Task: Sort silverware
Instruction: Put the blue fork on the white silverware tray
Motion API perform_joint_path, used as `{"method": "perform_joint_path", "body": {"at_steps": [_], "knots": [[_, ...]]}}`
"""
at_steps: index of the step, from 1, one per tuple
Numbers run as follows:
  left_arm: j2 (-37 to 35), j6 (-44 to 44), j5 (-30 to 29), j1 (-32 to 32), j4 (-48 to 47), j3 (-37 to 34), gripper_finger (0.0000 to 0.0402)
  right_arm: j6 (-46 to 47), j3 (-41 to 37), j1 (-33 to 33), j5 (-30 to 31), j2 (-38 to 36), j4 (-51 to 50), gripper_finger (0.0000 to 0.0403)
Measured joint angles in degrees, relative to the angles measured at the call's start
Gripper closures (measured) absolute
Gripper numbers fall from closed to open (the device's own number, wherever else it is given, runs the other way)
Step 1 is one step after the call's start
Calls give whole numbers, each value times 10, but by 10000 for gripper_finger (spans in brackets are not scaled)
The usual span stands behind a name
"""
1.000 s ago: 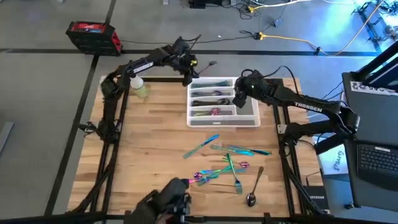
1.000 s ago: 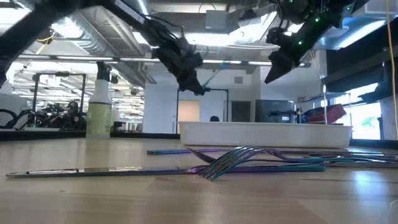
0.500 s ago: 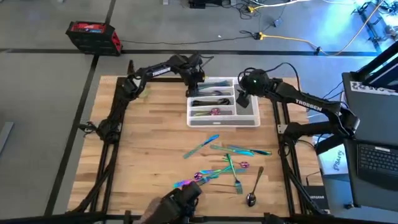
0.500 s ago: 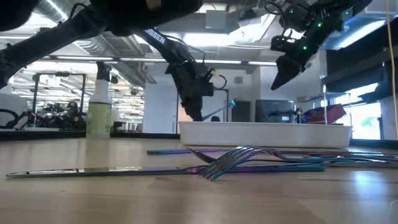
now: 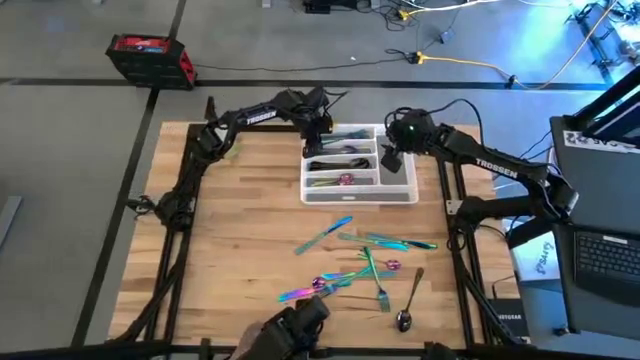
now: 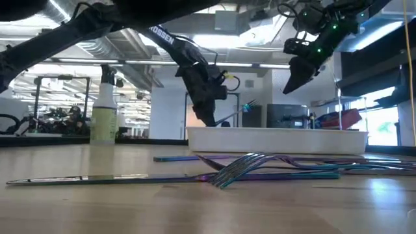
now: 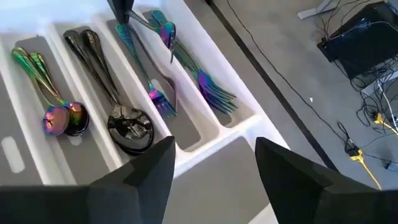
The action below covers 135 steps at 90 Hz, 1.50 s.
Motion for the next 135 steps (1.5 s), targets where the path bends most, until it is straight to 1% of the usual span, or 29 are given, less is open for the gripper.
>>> {"method": "perform_joint_path", "body": {"at_steps": [19,33,46,55,65,79,86,96,105,115,120,127,132,135], "knots": [[0,-7,-2,0,-22,0,401,0,0,0,-1,0,0,196],[0,-16,-5,0,-17,-2,401,0,0,0,-46,0,-1,196],[0,-16,-17,0,-17,-13,398,0,0,0,-55,0,-1,196],[0,-24,-34,1,-11,-24,376,1,0,0,-55,0,-6,196],[0,-38,-37,0,-1,-25,336,2,0,0,-55,0,-5,196],[-8,-72,-41,1,40,-25,282,5,0,0,-55,0,-3,196],[-26,-104,-43,-2,57,-26,273,19,0,0,-69,0,0,196],[-64,-133,-44,-13,51,-26,271,17,0,6,-116,11,27,196],[-101,-139,-47,-40,48,-26,270,14,0,35,-149,33,64,196],[-142,-136,-73,-77,48,-26,270,9,0,91,-153,57,99,196],[-168,-140,-89,-95,57,-42,270,8,0,127,-150,66,116,196],[-221,-162,-94,-122,95,-107,270,26,0,185,-119,73,152,196],[-273,-191,-97,-143,155,-186,270,34,0,226,-88,74,174,196],[-308,-213,-101,-158,203,-247,270,37,0,251,-67,74,183,196]]}}
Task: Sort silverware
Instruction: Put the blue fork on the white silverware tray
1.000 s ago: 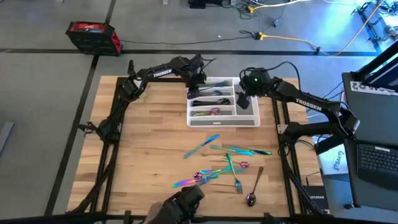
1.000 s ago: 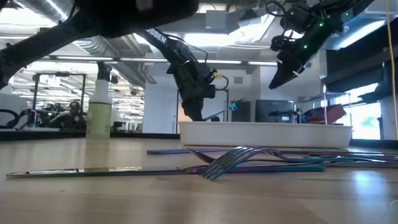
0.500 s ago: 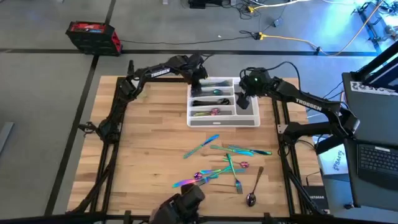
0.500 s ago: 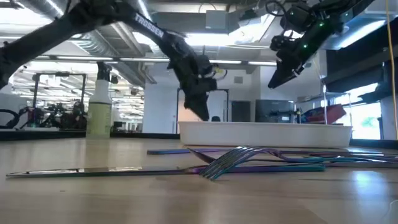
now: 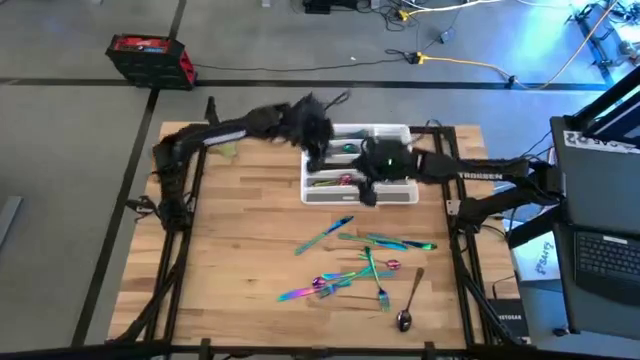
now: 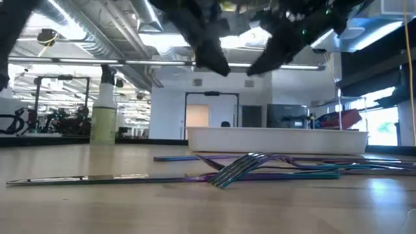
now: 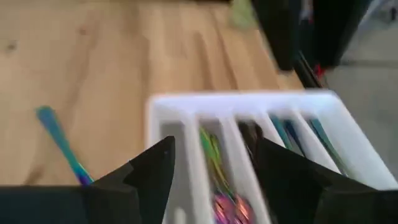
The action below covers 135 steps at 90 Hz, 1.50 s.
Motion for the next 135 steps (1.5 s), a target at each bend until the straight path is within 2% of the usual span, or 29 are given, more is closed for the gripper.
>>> {"method": "perform_joint_path", "body": {"at_steps": [10,23,32,42,53,65,71,84,117,135], "knots": [[-125,-83,-46,-58,179,-216,270,25,0,72,60,0,5,196],[-251,-170,-106,-175,426,-453,270,98,0,156,60,16,4,196],[-288,-233,-154,-278,552,-567,270,160,0,216,52,51,-3,196],[-291,-309,-213,-377,634,-647,270,242,0,284,90,103,-2,196],[-291,-365,-219,-450,659,-683,270,290,0,342,133,146,26,196],[-291,-350,-252,-492,674,-684,270,338,0,373,175,173,69,196],[-291,-318,-270,-495,670,-684,270,360,0,377,179,176,86,196],[-291,-262,-272,-495,670,-684,270,397,0,384,179,176,94,196],[-291,-262,-271,-495,633,-683,270,414,0,457,195,176,88,196],[-290,-262,-271,-495,609,-683,270,404,0,490,248,177,88,196]]}}
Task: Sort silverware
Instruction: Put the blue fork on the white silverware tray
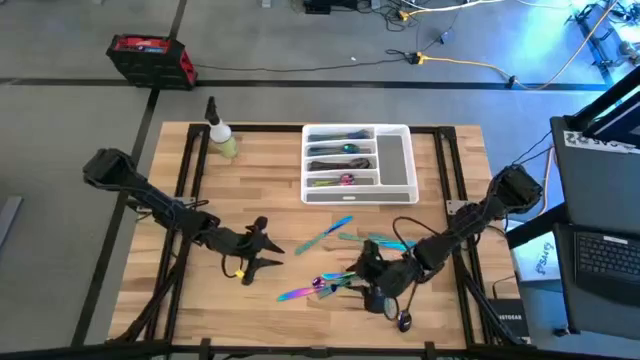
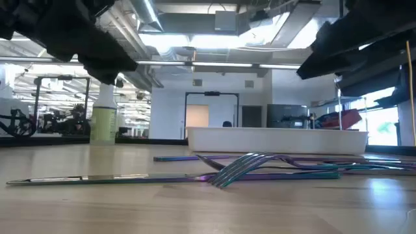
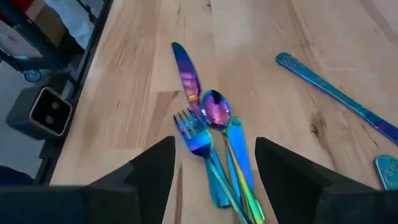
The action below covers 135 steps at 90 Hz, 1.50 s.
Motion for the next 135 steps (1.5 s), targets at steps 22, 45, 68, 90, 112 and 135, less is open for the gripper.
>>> {"method": "perform_joint_path", "body": {"at_steps": [22,45,68,90,112,135], "knots": [[0,0,0,0,-24,0,270,-15,0,3,5,0,1,196],[0,0,0,0,-61,0,270,-39,0,2,0,1,-8,196],[0,0,1,0,-101,0,270,-102,0,9,-15,1,-50,196],[0,3,-27,13,-144,0,270,-126,1,2,-39,31,-56,196],[0,15,-29,34,-145,0,270,-122,4,-34,-57,110,-18,209],[2,-19,-28,34,-143,0,270,-139,40,-48,-96,141,-27,251]]}}
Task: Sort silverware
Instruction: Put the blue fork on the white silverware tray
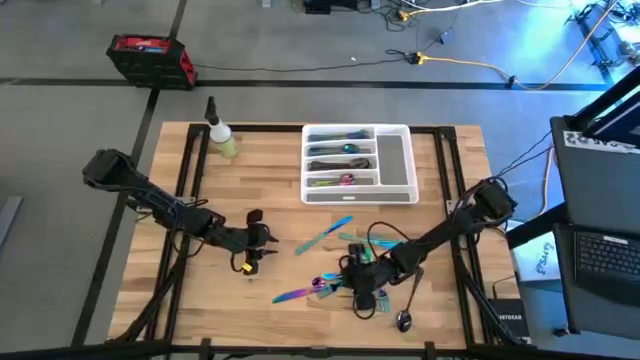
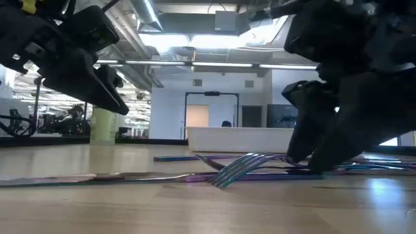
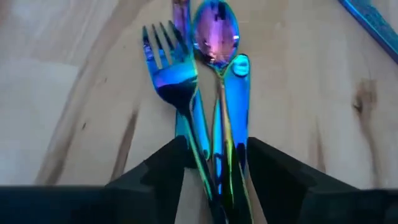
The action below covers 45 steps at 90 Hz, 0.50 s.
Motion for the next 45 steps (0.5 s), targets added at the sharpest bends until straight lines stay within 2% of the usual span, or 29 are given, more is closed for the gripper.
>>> {"method": "perform_joint_path", "body": {"at_steps": [23,45], "knots": [[0,-4,0,0,-1,0,270,-25,1,16,1,0,-15,281],[0,-47,-1,0,-1,0,270,-73,2,10,12,5,-24,306]]}}
